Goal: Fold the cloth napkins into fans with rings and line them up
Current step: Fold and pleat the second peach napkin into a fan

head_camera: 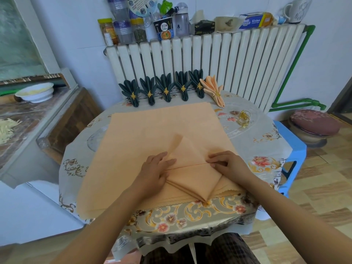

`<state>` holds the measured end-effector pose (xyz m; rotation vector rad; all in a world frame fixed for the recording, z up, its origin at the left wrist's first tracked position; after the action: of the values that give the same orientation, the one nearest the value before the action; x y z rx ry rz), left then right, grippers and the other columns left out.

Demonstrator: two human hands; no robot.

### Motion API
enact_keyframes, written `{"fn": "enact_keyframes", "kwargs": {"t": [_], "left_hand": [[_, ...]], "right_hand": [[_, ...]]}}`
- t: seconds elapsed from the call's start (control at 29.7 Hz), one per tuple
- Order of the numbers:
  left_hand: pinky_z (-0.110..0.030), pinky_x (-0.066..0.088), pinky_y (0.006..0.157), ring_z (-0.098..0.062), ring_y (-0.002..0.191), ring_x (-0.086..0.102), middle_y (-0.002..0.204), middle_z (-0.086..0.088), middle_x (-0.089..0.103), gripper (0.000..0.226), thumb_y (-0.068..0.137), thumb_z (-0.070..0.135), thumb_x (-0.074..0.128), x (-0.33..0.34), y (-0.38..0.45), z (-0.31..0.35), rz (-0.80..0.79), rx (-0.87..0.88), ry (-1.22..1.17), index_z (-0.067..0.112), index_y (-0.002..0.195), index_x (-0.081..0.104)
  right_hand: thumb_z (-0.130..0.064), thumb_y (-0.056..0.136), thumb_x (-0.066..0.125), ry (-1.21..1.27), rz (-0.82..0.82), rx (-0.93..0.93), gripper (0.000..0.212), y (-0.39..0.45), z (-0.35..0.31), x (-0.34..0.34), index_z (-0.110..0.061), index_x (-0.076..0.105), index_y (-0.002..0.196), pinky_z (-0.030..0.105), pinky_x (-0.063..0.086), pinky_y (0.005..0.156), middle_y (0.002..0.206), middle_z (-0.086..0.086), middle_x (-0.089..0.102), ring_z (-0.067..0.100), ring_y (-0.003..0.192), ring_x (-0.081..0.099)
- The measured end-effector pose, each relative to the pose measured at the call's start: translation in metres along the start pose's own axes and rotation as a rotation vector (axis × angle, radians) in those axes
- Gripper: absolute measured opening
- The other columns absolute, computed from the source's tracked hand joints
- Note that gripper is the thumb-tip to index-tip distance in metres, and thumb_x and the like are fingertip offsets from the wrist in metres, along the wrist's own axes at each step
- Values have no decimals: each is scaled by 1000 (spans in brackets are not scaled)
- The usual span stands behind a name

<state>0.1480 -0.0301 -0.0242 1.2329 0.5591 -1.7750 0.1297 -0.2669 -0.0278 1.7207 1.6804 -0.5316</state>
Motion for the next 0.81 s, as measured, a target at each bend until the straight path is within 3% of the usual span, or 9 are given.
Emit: {"fn": "enact_keyframes", "kwargs": {"t": [0.07, 0.13, 0.2, 0.37, 0.54, 0.64, 0.81], "left_hand": [[-32, 36, 101, -10, 118, 36, 128, 4, 50, 30, 88, 21, 57, -9, -5, 4, 125, 75, -93, 19, 116, 65], [-19, 38, 91, -4, 108, 43, 112, 11, 53, 24, 87, 33, 56, -12, -9, 4, 162, 105, -125, 20, 103, 68], [-17, 41, 88, -4, 104, 48, 105, 15, 54, 22, 87, 37, 59, -12, -9, 1, 145, 82, -135, 20, 99, 67], [-3, 31, 84, -4, 101, 46, 104, 10, 57, 14, 87, 29, 67, -9, -4, -1, 109, 2, -137, 18, 96, 66], [-2, 31, 81, -5, 99, 49, 104, 9, 58, 14, 87, 25, 67, -11, -6, -1, 128, -24, -165, 17, 98, 66], [-1, 32, 77, -6, 95, 52, 101, 8, 59, 12, 86, 22, 69, -14, -7, -2, 135, -67, -217, 17, 97, 67], [-3, 32, 77, -4, 98, 52, 102, 12, 57, 5, 88, 27, 66, -13, -7, 0, 53, -85, -227, 27, 93, 65]], "right_hand": [[-13, 84, 69, 7, -17, 18, 21, 2, 0, 0, -24, 74, 101, -4, 29, 82, 112, -9, 64, 6, 111, 49], [-14, 84, 69, -42, -44, -5, 21, 3, -4, 0, -21, 73, 103, -1, 28, 81, 114, -7, 64, 8, 112, 49], [-18, 84, 69, -112, -87, -25, 20, 6, -8, 2, -17, 73, 104, 5, 28, 82, 114, -5, 65, 9, 111, 49], [-27, 81, 72, -222, 5, -56, 16, 7, -17, 6, -14, 74, 90, 28, 42, 81, 99, -1, 68, 18, 96, 54], [-18, 77, 75, -77, 90, -7, 8, 2, -9, 9, -22, 75, 84, 23, 35, 84, 99, -3, 65, 15, 97, 53], [-12, 72, 77, -17, 65, 35, 15, 4, -8, 10, -26, 72, 72, 31, 42, 90, 93, -5, 62, 19, 97, 56], [-10, 73, 76, -39, 50, -29, 16, 0, -13, 12, -26, 74, 74, 35, 43, 91, 98, 1, 67, 22, 102, 59]]}}
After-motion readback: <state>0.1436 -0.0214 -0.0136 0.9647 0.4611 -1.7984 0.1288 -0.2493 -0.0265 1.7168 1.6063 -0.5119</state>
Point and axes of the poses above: each hand's wrist, its own y-axis towards the middle knuckle, its own x-axis out of the palm, z = x × y, the point moved 9 cm from there along y, towards the middle knuckle
